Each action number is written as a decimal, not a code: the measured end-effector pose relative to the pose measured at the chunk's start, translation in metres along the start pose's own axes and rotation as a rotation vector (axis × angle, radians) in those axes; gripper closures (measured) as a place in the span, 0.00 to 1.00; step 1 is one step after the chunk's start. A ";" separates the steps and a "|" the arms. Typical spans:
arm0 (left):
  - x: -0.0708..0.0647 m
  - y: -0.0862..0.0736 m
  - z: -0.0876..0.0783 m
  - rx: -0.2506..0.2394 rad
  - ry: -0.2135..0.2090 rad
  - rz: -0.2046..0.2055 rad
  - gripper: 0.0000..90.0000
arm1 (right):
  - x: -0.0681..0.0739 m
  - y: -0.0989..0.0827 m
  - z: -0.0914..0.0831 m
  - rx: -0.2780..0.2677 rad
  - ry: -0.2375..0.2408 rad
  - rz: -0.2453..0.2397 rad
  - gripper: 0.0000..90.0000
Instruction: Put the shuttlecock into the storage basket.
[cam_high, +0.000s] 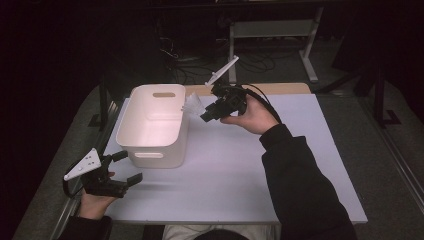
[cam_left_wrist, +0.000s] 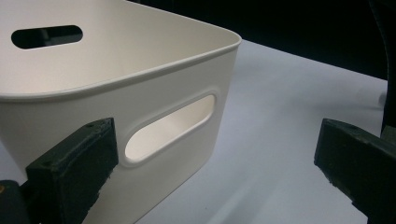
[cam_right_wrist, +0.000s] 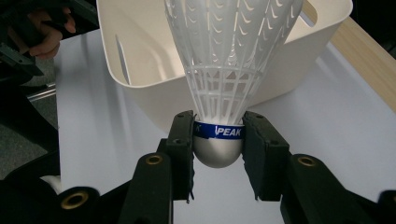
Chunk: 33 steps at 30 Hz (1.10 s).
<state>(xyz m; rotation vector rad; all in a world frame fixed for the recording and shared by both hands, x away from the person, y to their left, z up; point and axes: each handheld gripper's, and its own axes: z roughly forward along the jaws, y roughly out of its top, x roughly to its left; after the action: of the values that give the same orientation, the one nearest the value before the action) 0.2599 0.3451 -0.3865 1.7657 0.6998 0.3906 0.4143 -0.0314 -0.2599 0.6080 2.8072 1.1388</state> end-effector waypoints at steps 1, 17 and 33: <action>0.000 0.000 0.000 -0.001 0.000 0.000 0.00 | 0.001 0.002 0.001 0.002 0.002 -0.001 0.71; 0.000 0.000 0.000 -0.001 -0.002 -0.001 0.00 | 0.007 0.023 0.013 0.009 0.016 -0.027 0.71; 0.000 0.000 0.000 0.001 -0.006 -0.002 0.00 | 0.010 0.041 0.027 0.019 0.029 -0.051 0.71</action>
<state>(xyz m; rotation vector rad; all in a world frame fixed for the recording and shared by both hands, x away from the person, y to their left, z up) 0.2599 0.3451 -0.3866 1.7659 0.6980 0.3835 0.4238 0.0173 -0.2508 0.5226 2.8437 1.1223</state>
